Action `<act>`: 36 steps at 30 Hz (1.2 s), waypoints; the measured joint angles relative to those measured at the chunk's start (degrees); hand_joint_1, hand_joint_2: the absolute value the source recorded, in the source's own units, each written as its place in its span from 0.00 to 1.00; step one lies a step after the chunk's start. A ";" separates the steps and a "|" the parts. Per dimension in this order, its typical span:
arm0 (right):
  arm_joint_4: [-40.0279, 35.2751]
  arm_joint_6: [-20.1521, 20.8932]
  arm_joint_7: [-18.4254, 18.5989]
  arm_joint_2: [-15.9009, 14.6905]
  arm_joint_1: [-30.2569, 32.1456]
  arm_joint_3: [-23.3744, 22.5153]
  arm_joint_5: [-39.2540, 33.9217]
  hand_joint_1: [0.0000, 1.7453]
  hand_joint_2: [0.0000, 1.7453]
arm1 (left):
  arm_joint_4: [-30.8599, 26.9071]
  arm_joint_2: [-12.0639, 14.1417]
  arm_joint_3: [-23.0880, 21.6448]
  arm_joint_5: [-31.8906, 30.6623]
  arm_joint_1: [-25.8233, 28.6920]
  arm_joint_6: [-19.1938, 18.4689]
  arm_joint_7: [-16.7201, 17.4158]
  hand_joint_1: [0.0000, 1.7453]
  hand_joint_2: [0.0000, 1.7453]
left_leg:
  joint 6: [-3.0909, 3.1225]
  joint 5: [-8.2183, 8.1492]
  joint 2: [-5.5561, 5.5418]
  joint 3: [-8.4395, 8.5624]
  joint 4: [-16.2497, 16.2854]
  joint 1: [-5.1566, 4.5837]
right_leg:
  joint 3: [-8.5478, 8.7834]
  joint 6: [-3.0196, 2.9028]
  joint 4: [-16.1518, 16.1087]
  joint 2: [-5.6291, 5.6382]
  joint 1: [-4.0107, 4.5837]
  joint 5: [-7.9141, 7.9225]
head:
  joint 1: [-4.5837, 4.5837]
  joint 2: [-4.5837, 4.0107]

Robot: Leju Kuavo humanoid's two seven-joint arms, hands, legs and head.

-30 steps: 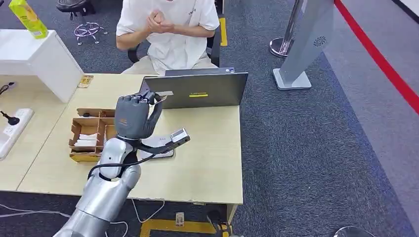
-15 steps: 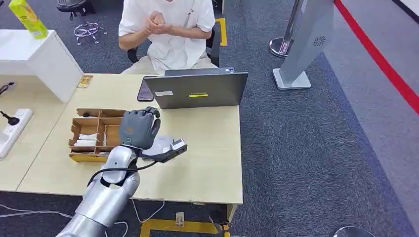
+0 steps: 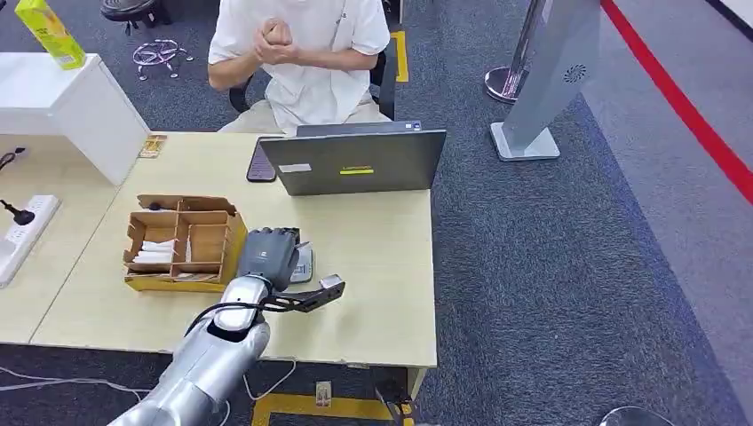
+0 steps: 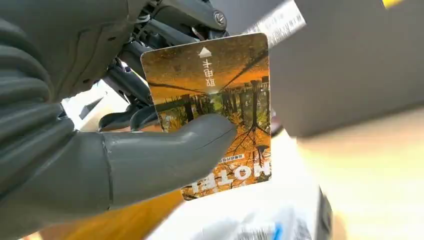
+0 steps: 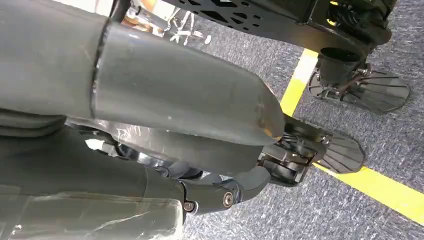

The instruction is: Pass the card to the sensor for recognition and then transmit it.

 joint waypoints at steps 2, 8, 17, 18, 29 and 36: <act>0.02 0.00 -0.07 -0.02 0.00 0.00 -0.02 0.00 0.00 | 0.53 -0.24 0.00 -0.04 0.02 -0.70 -0.55 1.00 1.00 | 0.00 0.00 -0.01 0.00 0.00 0.00 | 0.00 0.00 0.00 0.00 0.00 0.00 | 0.00 0.00; 0.17 0.18 -0.42 -0.02 0.02 -0.07 -0.22 0.00 0.00 | 0.88 -0.70 -0.18 -0.28 -0.01 -4.60 -1.23 1.00 1.00 | 0.00 0.00 -0.01 0.01 -0.01 0.00 | 0.02 0.00 0.00 -0.01 0.00 0.00 | 0.00 0.02; 0.44 0.35 -0.46 -0.02 0.04 -0.13 -0.85 0.00 0.00 | 1.40 -0.90 -1.03 1.21 -0.70 -3.49 -2.71 1.00 1.00 | 0.03 0.03 -0.01 0.02 0.01 0.00 | 0.03 0.00 0.00 -0.01 0.00 0.01 | 0.00 0.02; 0.48 0.33 -0.44 -0.02 0.04 -0.15 -0.92 0.00 0.00 | 1.38 -1.05 -1.03 1.99 -0.87 -0.14 -3.52 1.00 1.00 | 0.02 0.04 -0.03 0.02 0.01 0.00 | 0.03 0.00 0.01 -0.03 0.00 0.01 | 0.00 0.00; 0.52 0.35 0.74 -0.02 -0.01 0.00 1.25 0.00 0.00 | -24.71 -2.21 2.18 1.57 -0.07 15.76 -12.59 1.00 1.00 | 0.01 0.04 -0.09 -0.04 0.01 0.00 | 0.01 0.03 0.01 -0.08 0.00 0.03 | 0.02 0.02; 0.52 0.35 0.74 -0.02 -0.02 0.04 1.25 0.00 0.00 | -30.18 -2.23 3.06 1.55 0.42 15.73 -12.68 1.00 1.00 | 0.01 0.07 -0.10 -0.04 0.00 0.01 | 0.02 0.02 0.02 -0.09 0.00 0.03 | 0.04 0.00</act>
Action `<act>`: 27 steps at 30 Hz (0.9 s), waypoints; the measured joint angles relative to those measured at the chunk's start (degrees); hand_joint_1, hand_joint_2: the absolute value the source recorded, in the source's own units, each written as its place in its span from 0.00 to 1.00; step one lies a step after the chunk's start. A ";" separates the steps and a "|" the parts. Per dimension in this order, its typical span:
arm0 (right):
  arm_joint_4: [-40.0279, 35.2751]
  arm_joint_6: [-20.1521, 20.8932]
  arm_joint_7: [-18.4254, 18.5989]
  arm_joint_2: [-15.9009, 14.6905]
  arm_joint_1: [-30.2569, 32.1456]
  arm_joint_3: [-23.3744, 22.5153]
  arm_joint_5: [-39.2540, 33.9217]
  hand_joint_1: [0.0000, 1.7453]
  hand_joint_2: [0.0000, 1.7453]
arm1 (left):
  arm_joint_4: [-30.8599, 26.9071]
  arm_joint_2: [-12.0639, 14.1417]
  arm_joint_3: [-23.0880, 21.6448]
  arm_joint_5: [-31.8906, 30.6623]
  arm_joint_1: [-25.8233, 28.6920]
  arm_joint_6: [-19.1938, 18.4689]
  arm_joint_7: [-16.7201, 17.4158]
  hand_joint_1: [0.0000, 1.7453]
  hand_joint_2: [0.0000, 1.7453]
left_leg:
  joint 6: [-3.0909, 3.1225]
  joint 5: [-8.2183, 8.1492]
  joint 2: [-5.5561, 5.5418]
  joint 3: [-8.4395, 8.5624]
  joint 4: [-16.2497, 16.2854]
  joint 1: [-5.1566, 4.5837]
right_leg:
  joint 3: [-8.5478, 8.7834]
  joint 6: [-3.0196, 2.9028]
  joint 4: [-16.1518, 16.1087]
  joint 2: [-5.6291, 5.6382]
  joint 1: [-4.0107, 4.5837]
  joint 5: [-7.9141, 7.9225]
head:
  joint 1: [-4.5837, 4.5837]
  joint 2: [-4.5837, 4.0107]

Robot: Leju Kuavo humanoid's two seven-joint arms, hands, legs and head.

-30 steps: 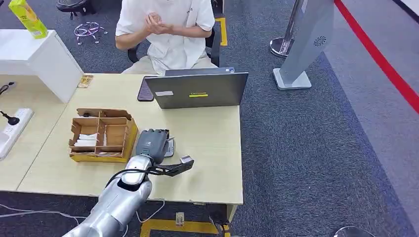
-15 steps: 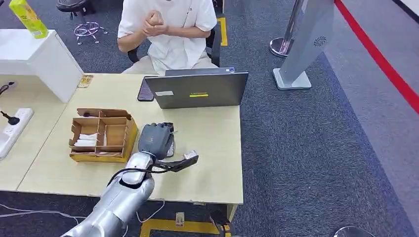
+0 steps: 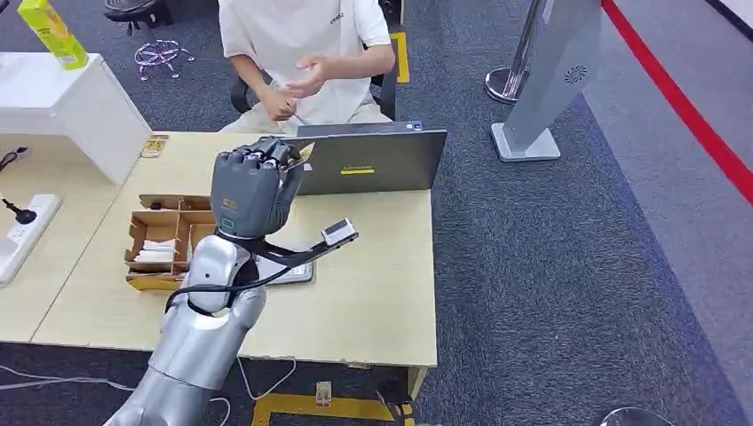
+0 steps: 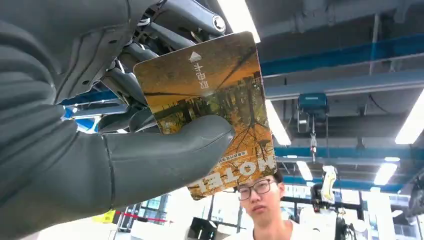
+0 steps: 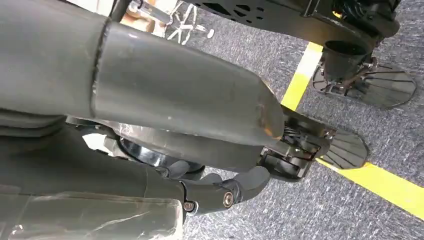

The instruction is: Pass the card to the sensor for recognition and then transmit it.

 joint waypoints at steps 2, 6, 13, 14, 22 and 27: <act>0.00 0.00 0.00 0.00 0.00 0.02 0.00 0.00 0.00 | -0.65 0.00 0.11 0.00 0.15 0.00 0.00 1.00 1.00 | 0.01 0.01 0.00 0.00 0.00 0.00 | 0.00 0.00 0.00 0.00 0.00 0.00 | -0.02 0.02; -0.11 0.81 0.50 0.00 -0.05 0.22 1.29 0.00 0.00 | -3.58 -0.64 1.42 -2.42 -0.35 0.00 -2.30 1.00 1.00 | 0.01 0.01 -0.04 -0.01 0.02 0.00 | -0.01 0.00 0.00 -0.03 0.00 0.00 | -0.04 0.02; -0.39 1.51 1.03 0.02 -0.31 1.24 2.10 0.00 0.00 | -3.69 -1.29 3.80 -4.10 -5.22 -0.02 -1.04 1.00 1.00 | 0.04 0.04 -0.05 0.00 0.02 0.00 | 0.00 0.03 0.00 -0.05 0.00 0.02 | -0.02 0.00; -0.44 1.86 1.07 0.02 -0.34 1.35 2.14 0.00 0.00 | -3.48 -1.27 3.91 -4.78 -5.97 -0.04 0.04 1.00 1.00 | 0.04 0.04 -0.05 -0.01 0.02 0.00 | -0.01 0.03 0.00 -0.04 0.00 0.03 | -0.02 0.02; -1.57 4.00 3.00 0.17 -0.79 3.24 5.05 0.00 0.00 | 25.14 2.95 3.52 -7.04 -28.43 -0.09 20.85 1.00 1.00 | -0.01 0.26 0.11 -0.02 -0.01 0.02 | -0.11 -0.05 0.05 0.08 0.02 0.28 | -0.13 0.00; -2.47 4.02 3.52 0.28 -0.94 4.02 5.09 0.00 0.00 | 35.79 4.44 3.52 -7.04 -32.99 -0.04 21.75 1.00 1.00 | -0.02 0.27 0.09 -0.04 -0.01 0.02 | -0.12 -0.05 0.05 0.09 0.02 0.27 | -0.07 0.02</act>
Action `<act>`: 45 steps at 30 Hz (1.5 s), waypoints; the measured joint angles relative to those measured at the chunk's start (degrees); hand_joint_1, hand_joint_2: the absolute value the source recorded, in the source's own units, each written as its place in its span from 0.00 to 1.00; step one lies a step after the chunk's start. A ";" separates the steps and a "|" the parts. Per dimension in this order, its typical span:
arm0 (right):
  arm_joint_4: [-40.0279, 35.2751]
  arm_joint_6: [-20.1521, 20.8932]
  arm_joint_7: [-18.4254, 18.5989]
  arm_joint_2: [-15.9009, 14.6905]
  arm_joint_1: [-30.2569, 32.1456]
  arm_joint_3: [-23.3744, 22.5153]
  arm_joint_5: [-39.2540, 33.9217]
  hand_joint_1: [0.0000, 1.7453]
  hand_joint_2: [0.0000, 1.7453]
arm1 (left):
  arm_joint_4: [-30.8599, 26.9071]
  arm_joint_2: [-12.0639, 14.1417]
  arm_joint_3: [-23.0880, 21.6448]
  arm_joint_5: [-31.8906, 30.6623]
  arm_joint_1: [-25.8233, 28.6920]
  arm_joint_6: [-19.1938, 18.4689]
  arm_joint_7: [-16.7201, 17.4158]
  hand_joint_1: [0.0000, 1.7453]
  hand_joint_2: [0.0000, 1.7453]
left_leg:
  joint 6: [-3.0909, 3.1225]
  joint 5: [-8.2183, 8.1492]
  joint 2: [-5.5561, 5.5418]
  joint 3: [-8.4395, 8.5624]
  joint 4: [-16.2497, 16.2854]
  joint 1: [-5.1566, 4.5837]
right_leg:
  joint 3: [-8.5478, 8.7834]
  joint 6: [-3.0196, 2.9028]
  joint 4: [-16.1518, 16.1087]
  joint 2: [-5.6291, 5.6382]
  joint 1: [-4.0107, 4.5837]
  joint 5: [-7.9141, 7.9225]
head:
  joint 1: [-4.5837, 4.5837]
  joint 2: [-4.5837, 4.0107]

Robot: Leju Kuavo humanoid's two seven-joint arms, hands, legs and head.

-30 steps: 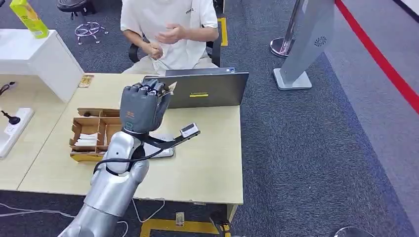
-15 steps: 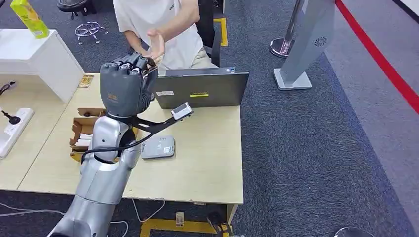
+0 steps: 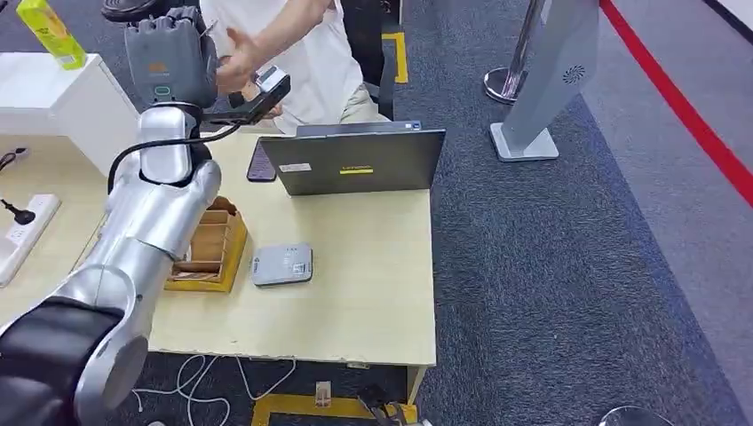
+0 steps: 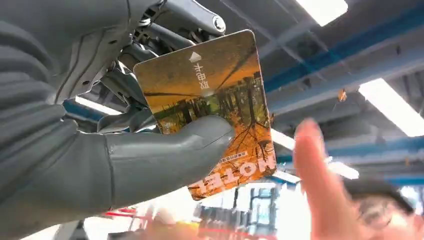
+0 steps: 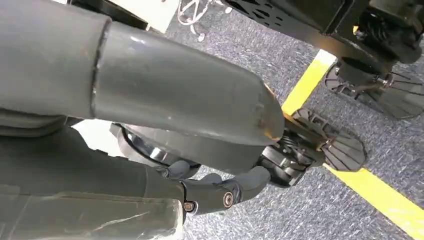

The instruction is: Pass the card to the sensor for recognition and then transmit it.

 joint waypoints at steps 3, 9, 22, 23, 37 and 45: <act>-0.22 0.00 0.04 0.00 -0.05 0.15 0.00 0.00 0.00 | 3.36 0.46 0.00 0.00 -1.15 0.02 0.17 1.00 1.00 | 0.00 -0.01 -0.01 -0.03 0.00 -0.01 | -0.01 0.00 -0.02 -0.01 0.00 0.00 | -0.02 0.00; -0.37 0.00 0.04 0.02 -0.07 0.17 0.00 0.00 0.00 | 6.20 0.63 0.00 0.00 -1.68 0.04 0.72 1.00 1.00 | 0.01 -0.01 -0.01 -0.05 0.00 -0.01 | -0.02 0.01 -0.03 -0.02 -0.01 0.00 | 0.02 0.00; -0.37 -0.09 0.04 0.02 -0.07 0.17 -0.02 0.00 0.00 | 9.48 0.61 0.00 -0.02 -1.94 -0.46 0.68 0.00 1.00 | 0.00 0.00 -0.02 -0.05 0.00 -0.01 | -0.02 0.00 -0.02 -0.03 -0.01 0.00 | 0.02 0.00; -0.37 -0.11 0.04 0.02 -0.08 0.17 -0.02 0.00 0.00 | 9.57 0.63 0.00 0.00 -1.94 -0.39 0.57 0.00 1.00 | 0.00 0.00 -0.03 -0.06 0.00 -0.01 | -0.02 0.00 -0.02 -0.03 -0.01 0.00 | 0.02 -0.02; -0.26 -1.53 -0.63 0.02 -0.07 0.13 -1.53 0.00 0.00 | 6.14 -1.70 1.18 2.18 2.95 -0.02 -10.05 0.00 1.00 | 0.01 -0.01 -0.05 -0.07 0.01 -0.02 | -0.02 0.01 -0.04 -0.05 -0.02 0.00 | 0.04 -0.02; 0.04 -2.91 -2.08 0.02 0.04 -0.37 -3.74 0.00 0.00 | -1.35 -2.34 1.33 6.19 9.21 0.00 -17.56 0.00 1.00 | 0.01 -0.01 -0.03 -0.07 -0.03 -0.02 | -0.01 0.01 -0.03 -0.04 -0.02 0.00 | 0.07 0.00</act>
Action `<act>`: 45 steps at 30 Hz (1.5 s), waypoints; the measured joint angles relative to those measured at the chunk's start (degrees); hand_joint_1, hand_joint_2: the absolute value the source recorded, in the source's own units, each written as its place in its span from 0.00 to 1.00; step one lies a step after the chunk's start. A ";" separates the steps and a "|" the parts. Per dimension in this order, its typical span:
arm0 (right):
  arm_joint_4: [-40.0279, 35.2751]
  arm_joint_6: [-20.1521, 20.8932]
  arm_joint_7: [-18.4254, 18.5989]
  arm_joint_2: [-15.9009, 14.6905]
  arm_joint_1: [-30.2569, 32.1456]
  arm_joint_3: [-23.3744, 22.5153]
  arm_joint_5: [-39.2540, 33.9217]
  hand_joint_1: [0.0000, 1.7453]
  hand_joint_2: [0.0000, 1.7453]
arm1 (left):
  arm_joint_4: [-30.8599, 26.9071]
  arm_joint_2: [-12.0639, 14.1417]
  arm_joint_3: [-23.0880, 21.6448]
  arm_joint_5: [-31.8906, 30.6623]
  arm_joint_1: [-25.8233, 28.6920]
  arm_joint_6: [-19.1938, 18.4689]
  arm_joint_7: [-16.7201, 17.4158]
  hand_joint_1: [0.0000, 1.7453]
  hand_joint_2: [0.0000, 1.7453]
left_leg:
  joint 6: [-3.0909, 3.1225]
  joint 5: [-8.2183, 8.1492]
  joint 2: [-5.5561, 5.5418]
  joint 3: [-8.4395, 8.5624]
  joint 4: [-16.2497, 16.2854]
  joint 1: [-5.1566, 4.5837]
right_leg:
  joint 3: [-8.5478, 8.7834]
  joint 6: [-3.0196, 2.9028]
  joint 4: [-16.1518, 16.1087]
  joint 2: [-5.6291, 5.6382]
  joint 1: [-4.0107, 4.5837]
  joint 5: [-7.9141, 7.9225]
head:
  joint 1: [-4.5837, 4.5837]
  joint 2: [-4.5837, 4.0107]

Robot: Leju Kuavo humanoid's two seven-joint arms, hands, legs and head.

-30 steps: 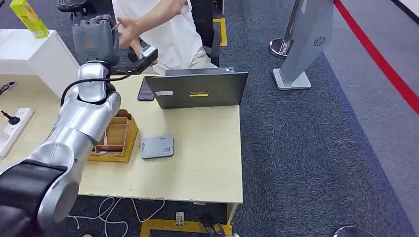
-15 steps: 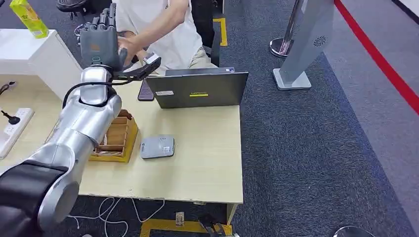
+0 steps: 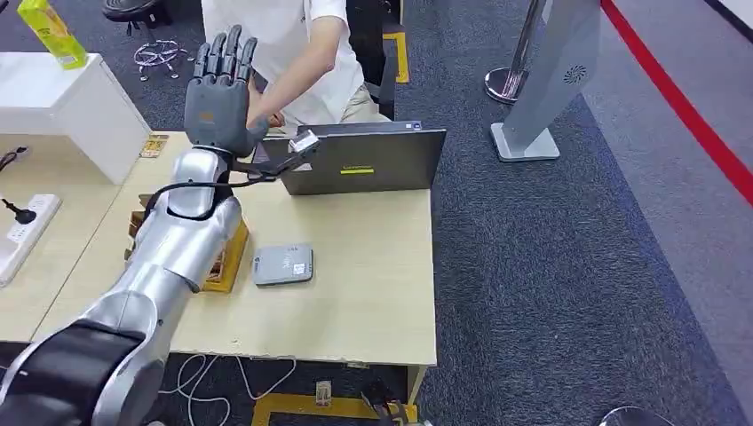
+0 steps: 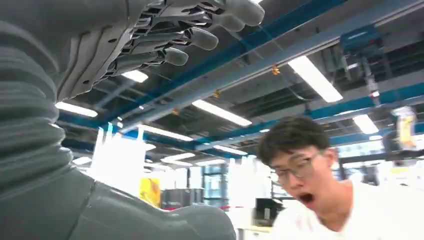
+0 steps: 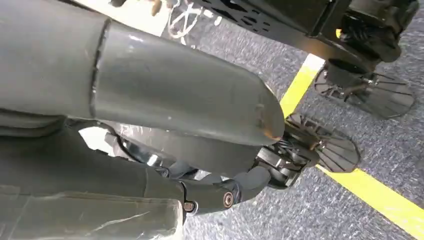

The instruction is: Pass the card to the sensor for recognition and then transmit it.

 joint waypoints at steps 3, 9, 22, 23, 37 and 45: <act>0.39 -0.74 -1.03 0.00 0.17 -0.76 -1.16 0.00 0.00 | -11.78 1.49 0.00 2.81 9.34 0.07 -4.62 0.00 1.00 | 0.00 -0.02 0.15 0.01 -0.04 -0.01 | -0.01 0.00 -0.01 0.15 -0.01 -0.01 | 0.00 -0.02; 1.51 -1.70 -2.25 -0.15 0.58 -2.34 -2.82 0.00 0.00 | -41.49 4.48 2.58 5.79 35.37 0.13 -17.55 0.00 1.00 | 0.00 -0.28 0.32 -0.02 -0.06 -0.01 | -0.12 0.04 -0.03 0.30 -0.02 -0.29 | 0.00 0.00; 2.95 -1.11 -3.04 -0.17 0.65 -2.62 -3.45 0.00 0.00 | -41.87 14.23 5.81 2.44 46.36 0.04 -9.46 0.00 1.00 | -0.04 -0.20 0.13 -0.01 -0.08 0.02 | -0.10 -0.03 0.00 0.11 0.01 -0.25 | 0.00 0.00; 2.97 -1.05 -3.01 -0.17 0.65 -2.62 -3.43 0.00 0.00 | -41.24 14.57 5.81 1.55 46.26 -0.60 -8.46 0.00 1.00 | -0.04 -0.20 0.13 -0.01 -0.07 0.02 | -0.10 -0.03 -0.01 0.11 0.00 -0.25 | 0.00 -0.02; 3.19 -0.20 -1.55 -0.17 0.64 -2.60 -3.21 0.00 0.00 | -9.53 16.65 5.29 -3.76 32.93 -9.14 -0.56 0.00 1.00 | -0.02 -0.17 0.16 -0.01 -0.04 0.01 | -0.13 -0.04 -0.02 0.14 0.00 -0.17 | -0.04 0.00; 3.23 -0.26 -1.64 -0.17 0.64 -2.60 -3.56 0.00 0.00 | -8.12 16.55 5.05 -3.24 32.91 -10.34 -0.50 0.00 1.00 | 0.00 -0.18 0.14 -0.01 -0.05 0.01 | -0.12 -0.03 -0.03 0.13 0.00 -0.18 | -0.04 0.00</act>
